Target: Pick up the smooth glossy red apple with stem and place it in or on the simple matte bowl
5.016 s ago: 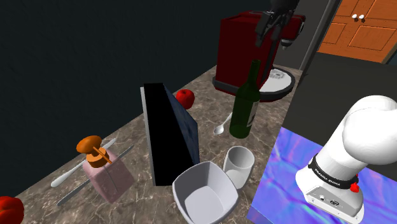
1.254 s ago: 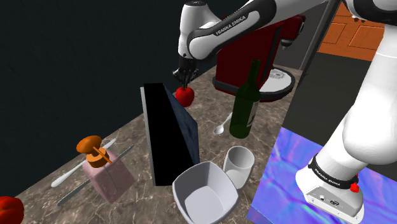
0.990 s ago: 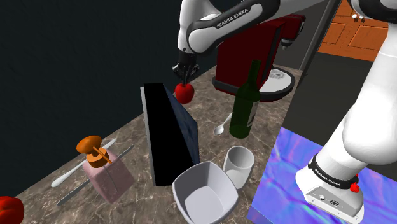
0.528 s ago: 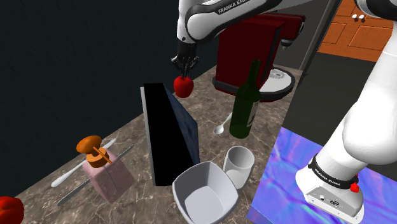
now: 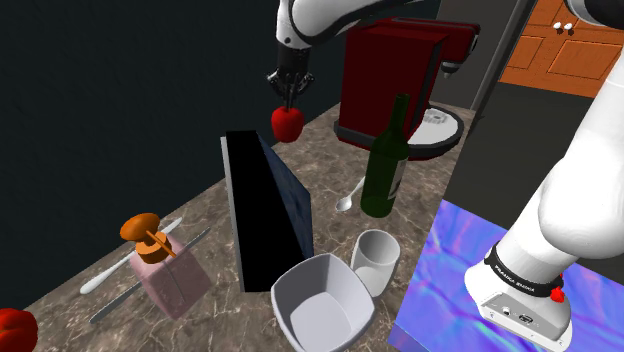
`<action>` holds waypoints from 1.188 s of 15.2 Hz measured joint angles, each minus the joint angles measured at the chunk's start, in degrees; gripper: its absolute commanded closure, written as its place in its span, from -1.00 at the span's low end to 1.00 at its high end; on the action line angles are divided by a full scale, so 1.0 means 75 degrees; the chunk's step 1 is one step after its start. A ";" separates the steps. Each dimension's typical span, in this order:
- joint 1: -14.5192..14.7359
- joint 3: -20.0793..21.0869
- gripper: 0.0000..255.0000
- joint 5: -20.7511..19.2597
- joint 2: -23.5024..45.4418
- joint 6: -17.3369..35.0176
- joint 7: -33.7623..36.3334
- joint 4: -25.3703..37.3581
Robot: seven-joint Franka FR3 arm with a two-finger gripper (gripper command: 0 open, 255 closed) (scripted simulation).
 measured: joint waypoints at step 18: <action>0.0285 0.0288 1.00 0.0176 -0.1099 -0.1300 0.0416 0.0186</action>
